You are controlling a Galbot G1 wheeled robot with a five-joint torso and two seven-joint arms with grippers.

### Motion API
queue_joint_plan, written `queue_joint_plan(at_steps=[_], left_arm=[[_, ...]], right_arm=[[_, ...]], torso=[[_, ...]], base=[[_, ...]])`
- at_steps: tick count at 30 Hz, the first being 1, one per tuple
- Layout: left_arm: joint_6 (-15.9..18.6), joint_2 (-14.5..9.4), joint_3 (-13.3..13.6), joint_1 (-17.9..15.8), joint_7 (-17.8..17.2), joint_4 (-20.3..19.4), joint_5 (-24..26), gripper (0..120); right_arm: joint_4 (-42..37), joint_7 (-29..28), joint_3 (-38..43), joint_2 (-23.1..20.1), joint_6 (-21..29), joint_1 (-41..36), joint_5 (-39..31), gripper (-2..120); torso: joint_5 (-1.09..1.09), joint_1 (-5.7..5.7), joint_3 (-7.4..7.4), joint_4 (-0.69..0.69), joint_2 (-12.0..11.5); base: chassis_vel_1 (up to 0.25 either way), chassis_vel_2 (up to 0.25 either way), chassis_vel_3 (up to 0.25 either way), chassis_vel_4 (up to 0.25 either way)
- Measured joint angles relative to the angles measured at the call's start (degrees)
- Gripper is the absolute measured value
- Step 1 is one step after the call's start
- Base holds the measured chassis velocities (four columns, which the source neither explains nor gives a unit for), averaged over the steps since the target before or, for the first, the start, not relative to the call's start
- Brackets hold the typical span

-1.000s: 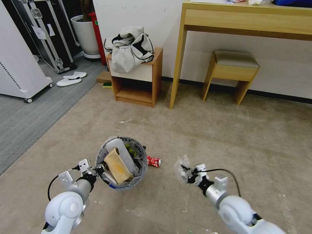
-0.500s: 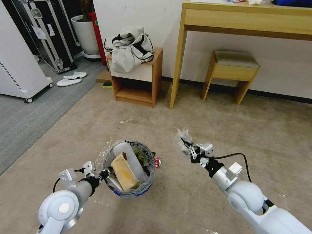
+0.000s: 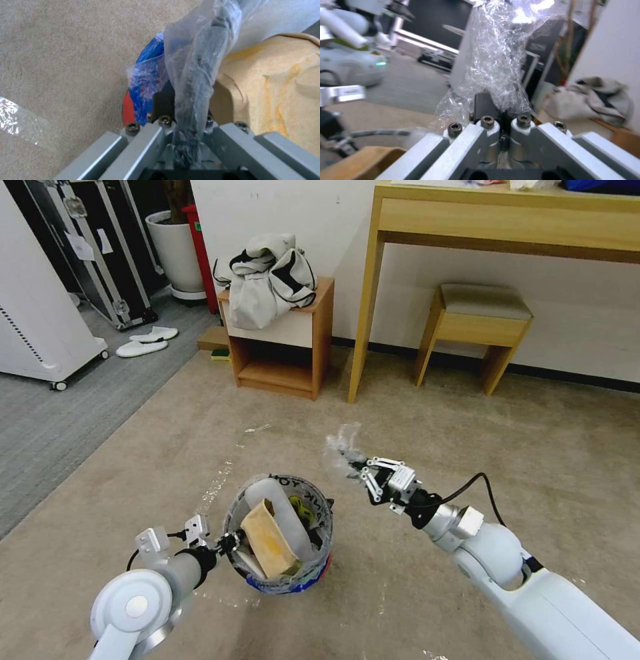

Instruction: Pick up the trash bin and place the garbage on the floor into it.

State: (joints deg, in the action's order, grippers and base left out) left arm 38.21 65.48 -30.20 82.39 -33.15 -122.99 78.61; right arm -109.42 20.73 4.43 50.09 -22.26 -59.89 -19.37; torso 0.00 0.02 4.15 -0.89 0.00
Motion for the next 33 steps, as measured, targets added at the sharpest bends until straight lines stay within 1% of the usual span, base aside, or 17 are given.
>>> queue_joint_plan(at_steps=[4, 6, 13, 33], left_arm=[[0.1, 0.3, 0.5, -0.4, -0.9, 0.0, 0.0, 0], [0.2, 0.7, 1.0, -0.6, -1.7, 0.0, 0.0, 0], [0.2, 1.5, 1.2, -0.9, -1.9, 0.1, -0.1, 0], [0.1, 2.4, 0.9, -1.4, -2.3, -1.4, 1.4, 0]], right_arm=[[0.6, 1.6, -1.6, 0.5, -0.8, 1.1, 0.9, 0], [1.1, 2.6, -3.6, 1.0, -1.4, 1.7, 1.9, 0], [2.0, 3.5, -6.4, 1.8, -1.7, 1.8, 3.1, 0], [4.8, 4.4, -7.8, 2.9, -2.2, 1.1, 5.3, 0]], torso=[[0.00, 0.00, 0.00, 0.00, 0.0], [0.00, 0.00, 0.00, 0.00, 0.0], [0.00, 0.00, 0.00, 0.00, 0.0], [0.01, 0.00, 0.00, 0.00, 0.0]], base=[[0.000, 0.000, 0.000, 0.000], [0.000, 0.000, 0.000, 0.000], [0.000, 0.000, 0.000, 0.000], [0.000, 0.000, 0.000, 0.000]])
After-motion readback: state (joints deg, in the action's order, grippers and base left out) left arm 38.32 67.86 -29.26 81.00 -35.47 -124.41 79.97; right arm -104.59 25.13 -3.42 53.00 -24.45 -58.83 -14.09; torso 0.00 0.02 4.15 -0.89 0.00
